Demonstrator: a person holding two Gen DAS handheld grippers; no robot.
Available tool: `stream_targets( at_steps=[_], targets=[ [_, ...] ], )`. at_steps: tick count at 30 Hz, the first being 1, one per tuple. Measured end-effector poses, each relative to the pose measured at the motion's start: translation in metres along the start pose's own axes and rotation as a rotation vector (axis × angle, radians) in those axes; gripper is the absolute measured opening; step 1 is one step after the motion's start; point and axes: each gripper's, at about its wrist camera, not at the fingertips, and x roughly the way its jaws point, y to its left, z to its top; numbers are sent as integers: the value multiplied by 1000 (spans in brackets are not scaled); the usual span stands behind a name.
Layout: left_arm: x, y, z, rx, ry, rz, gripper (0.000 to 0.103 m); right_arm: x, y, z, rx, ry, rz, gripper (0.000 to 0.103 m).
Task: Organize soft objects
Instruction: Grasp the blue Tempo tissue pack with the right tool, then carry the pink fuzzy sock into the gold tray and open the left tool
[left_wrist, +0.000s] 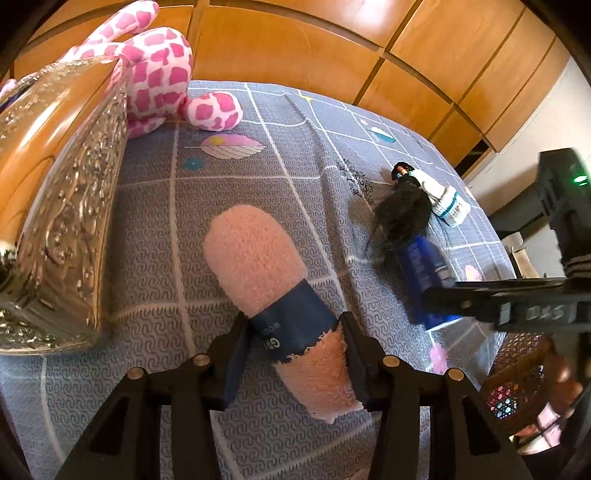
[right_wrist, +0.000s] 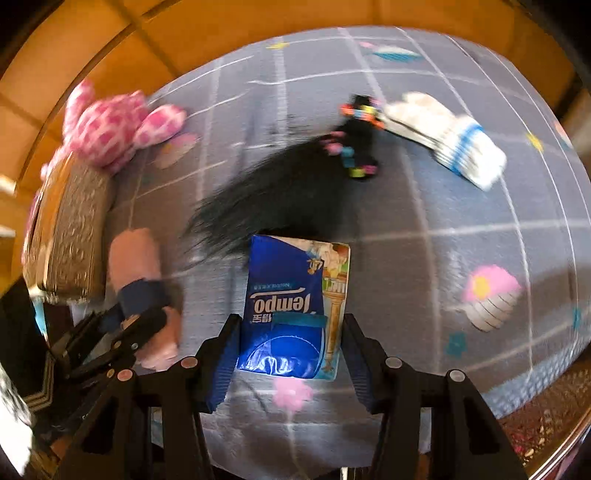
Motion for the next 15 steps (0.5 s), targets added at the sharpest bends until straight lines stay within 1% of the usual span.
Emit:
stream_targets(
  at_steps=[4,5,8,11,13,15],
  targets=[
    [1,0,0,0,-2,5,50,14,11,-3,-37,-15,-101,55],
    [1,-2,0,8,-4,10,50,16,12,-5,-41,-25,-113,55],
    [1,-3,-1,18,-13,16,48,24,16,-14,-56,-41,-130,55],
    [0,-8,-2,39,-24,28,45,28,29,-26,-87,-84,-158,55],
    [-2,-13,-3,62,-32,49,44,30,30,-33,-76,-100,-155,55],
    [-5,-20,-1,92,-40,91,43,29,29,-36,-76,-110,-152,55]
  ],
)
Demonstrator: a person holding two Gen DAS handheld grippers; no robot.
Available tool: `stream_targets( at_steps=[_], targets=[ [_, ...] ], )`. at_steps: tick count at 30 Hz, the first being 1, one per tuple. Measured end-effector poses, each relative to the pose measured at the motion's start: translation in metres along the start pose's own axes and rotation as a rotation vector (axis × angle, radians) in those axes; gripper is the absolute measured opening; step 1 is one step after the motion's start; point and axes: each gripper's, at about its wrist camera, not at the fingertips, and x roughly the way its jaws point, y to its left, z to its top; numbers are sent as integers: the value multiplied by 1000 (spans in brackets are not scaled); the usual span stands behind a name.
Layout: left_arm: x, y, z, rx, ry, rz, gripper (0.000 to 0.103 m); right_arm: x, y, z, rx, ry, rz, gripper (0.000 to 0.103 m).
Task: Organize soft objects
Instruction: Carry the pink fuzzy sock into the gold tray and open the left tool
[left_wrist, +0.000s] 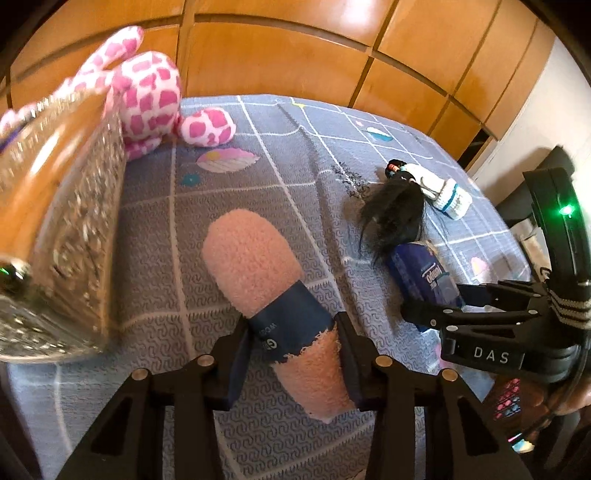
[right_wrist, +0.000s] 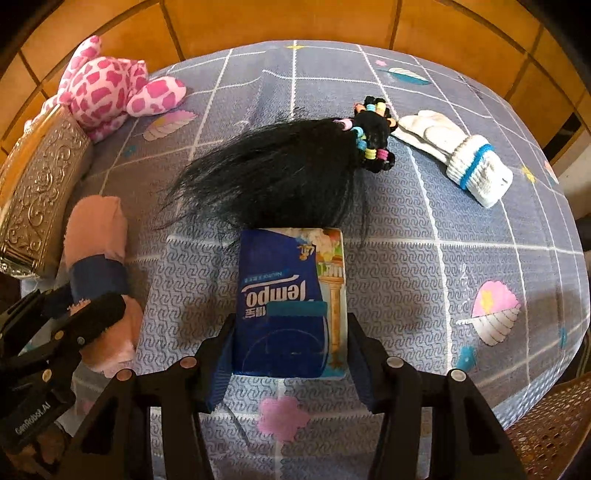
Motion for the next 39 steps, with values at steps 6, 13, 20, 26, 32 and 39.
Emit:
stream_targets(
  at_steps=[6,13,20,26,32,39],
  targets=[
    [-27,-3,31,10,-81,12,43,-8,-10,-21,-14,-67,12,55],
    [-80,34,73,-81,-242,92,43,-11,-16,-26,-22,-97,8,55],
    [-131,116,85,-306,-349,239,43,-12,-15,-29,-31,-119,1,55],
    [-169,160,49,-400,-413,351,43,-10,-15,-27,-40,-127,-11,55],
    [-185,174,-7,-437,-396,412,43,-9,-11,-26,-49,-129,-31,54],
    [-195,192,-60,-501,-348,453,43,-8,-8,-24,-54,-128,-43,54]
  ],
)
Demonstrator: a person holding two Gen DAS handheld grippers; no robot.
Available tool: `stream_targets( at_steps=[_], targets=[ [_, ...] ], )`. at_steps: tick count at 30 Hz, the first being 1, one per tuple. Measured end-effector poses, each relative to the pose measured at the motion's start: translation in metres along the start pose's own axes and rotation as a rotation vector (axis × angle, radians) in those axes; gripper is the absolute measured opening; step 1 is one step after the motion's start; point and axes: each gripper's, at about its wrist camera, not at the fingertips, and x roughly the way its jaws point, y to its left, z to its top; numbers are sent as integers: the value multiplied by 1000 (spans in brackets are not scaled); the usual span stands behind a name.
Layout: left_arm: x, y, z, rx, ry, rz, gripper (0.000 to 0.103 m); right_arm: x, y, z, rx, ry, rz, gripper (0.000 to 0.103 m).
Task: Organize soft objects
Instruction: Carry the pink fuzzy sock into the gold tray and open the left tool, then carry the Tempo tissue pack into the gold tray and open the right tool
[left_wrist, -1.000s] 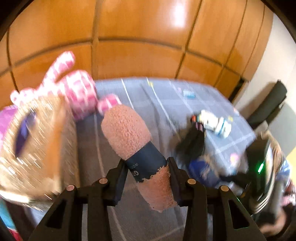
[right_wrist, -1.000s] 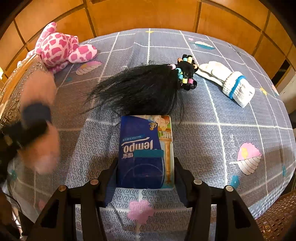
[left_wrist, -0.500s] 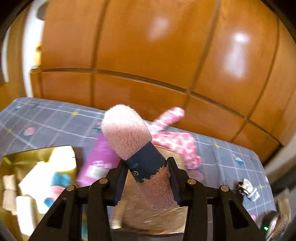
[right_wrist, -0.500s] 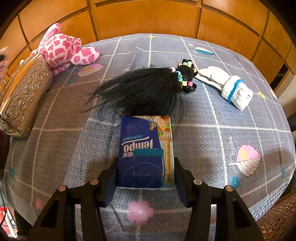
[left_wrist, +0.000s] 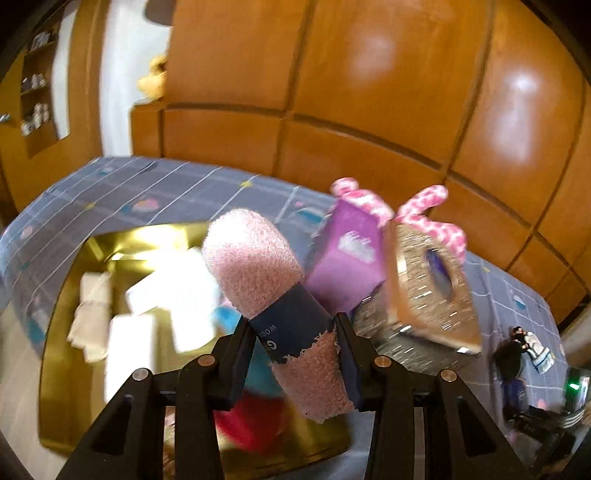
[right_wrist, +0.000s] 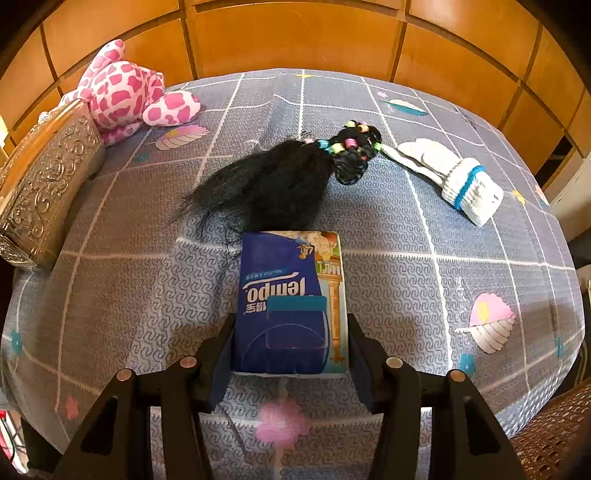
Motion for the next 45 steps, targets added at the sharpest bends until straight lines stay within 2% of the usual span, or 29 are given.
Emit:
stream_targets(
  at_steps=[10,12,14,15,20,27,34,45],
  targets=[
    [17,74,-21,-99,81,154,47,0,6,-1,-1,-5,-27,53],
    [21,81,-22,-117,88,176,56,0,7,-1,0,-4,-32,53],
    [21,82,-21,-115,80,195,76,0,8,0,4,-2,-36,53],
    [18,83,-21,-121,68,200,77,0,8,0,5,-1,-38,53],
    [3,79,-15,-114,10,195,78,1,10,0,8,0,-44,53],
    [-19,55,-7,-71,-44,118,82,-1,12,-1,36,-13,-52,52],
    [-21,31,-12,-16,-25,68,83,-3,30,-1,13,-10,6,52],
    [-22,15,-18,27,-10,48,83,-8,66,2,-36,-18,151,52]
  ],
)
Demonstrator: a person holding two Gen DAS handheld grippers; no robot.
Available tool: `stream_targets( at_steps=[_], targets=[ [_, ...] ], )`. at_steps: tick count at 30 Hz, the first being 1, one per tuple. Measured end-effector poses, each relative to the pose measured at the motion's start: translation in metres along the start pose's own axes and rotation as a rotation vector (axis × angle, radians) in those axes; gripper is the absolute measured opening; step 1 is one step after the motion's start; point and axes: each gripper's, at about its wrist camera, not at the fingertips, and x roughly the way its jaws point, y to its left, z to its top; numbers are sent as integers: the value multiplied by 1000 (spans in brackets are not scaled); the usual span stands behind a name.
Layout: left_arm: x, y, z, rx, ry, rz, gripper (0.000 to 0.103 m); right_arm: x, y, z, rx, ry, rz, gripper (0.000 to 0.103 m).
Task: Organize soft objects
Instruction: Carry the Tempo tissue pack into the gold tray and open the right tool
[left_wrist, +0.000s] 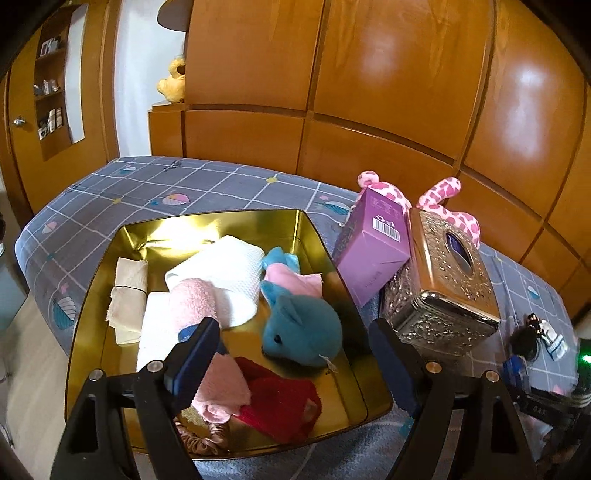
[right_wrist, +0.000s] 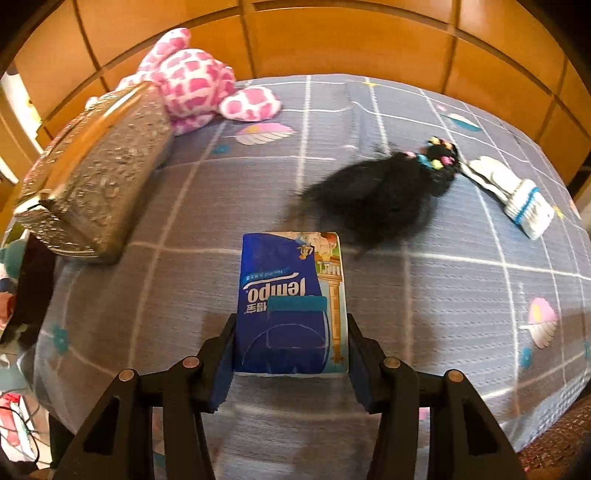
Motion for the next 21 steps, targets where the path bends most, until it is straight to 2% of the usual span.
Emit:
stream_targets(
  at_steps=[5,10,15,21],
  targets=[
    [0,-4,-2,13,9,-4,83,-12,12,12,7,-42,67,52],
    [1,-4,-2,16,9,-1,83,-38,30,39,-4,-148,152,52],
    [1,-2,-2,10,11,2,83,-59,69,63,-95,-232,228,52],
    [1,6,1,-10,4,19,83,-73,121,73,-192,-261,316,52]
  ],
)
